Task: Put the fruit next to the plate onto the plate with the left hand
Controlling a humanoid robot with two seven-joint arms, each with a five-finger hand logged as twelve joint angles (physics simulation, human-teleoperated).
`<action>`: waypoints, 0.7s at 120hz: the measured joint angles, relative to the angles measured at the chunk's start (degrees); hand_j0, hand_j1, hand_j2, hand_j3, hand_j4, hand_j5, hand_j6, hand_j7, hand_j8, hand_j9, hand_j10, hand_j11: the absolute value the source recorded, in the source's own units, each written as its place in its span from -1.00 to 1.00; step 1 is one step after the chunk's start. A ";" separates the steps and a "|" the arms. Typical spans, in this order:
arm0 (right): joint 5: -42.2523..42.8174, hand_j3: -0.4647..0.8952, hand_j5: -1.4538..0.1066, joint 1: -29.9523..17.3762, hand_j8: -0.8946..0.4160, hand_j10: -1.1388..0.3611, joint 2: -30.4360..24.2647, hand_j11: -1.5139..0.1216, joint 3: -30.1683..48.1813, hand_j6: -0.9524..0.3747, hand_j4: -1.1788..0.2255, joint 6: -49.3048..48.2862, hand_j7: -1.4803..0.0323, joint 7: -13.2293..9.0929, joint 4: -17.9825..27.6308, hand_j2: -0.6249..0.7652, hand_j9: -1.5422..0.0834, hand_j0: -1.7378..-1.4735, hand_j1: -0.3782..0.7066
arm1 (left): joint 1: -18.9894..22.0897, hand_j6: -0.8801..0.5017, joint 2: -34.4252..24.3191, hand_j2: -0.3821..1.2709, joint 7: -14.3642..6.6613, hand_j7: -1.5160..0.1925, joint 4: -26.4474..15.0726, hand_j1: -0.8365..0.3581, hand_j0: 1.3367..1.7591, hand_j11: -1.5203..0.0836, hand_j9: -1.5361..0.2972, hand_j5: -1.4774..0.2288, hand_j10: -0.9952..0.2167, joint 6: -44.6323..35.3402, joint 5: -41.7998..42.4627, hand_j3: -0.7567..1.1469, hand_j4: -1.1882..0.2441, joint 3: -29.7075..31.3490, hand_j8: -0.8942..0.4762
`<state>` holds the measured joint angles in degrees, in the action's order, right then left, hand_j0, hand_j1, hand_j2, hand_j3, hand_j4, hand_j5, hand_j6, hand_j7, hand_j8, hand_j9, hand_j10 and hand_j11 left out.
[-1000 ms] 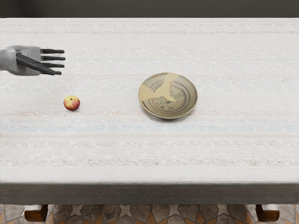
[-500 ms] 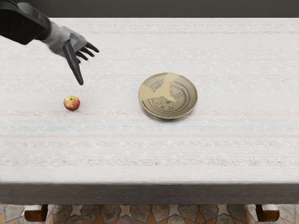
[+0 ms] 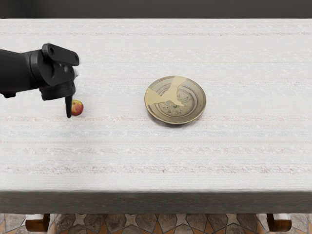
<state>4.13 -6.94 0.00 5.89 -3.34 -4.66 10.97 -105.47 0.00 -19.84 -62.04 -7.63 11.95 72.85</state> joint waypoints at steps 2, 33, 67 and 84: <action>0.00 -0.32 0.83 0.00 0.34 0.50 0.00 0.82 0.00 0.41 0.65 0.00 0.93 0.00 0.00 -0.11 0.87 -0.40 -0.91 | 0.07 0.23 0.00 -0.53 0.01 0.73 -0.05 0.93 0.52 0.85 0.64 0.69 0.60 -0.55 0.39 -0.20 0.62 0.16 0.26; 0.00 -0.32 0.84 0.00 0.34 0.50 0.00 0.82 0.00 0.41 0.65 0.00 0.93 0.00 0.02 -0.11 0.87 -0.40 -0.91 | 3.73 0.18 0.00 -0.52 0.45 0.68 -0.17 0.85 0.52 0.79 0.58 0.63 0.53 -5.90 7.76 -0.20 0.57 -1.99 0.21; 0.00 -0.32 0.83 0.00 0.34 0.50 0.00 0.82 0.00 0.41 0.65 0.00 0.93 0.00 0.01 -0.11 0.87 -0.40 -0.91 | 8.36 0.06 0.00 -0.50 1.73 0.55 2.39 0.69 0.52 0.66 0.47 0.51 0.40 -11.10 9.08 -0.20 0.45 -2.13 0.09; 0.00 -0.32 0.83 0.00 0.34 0.50 0.00 0.82 0.00 0.41 0.65 -0.01 0.93 0.00 0.01 -0.11 0.87 -0.40 -0.91 | 8.79 -0.02 0.00 -0.49 1.80 0.46 2.82 0.57 0.52 0.56 0.39 0.42 0.30 -13.12 9.18 -0.20 0.37 -2.27 0.00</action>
<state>4.13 -6.94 0.00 5.89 -3.35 -4.66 10.98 -96.68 0.00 -18.04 -59.21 -20.75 21.13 70.58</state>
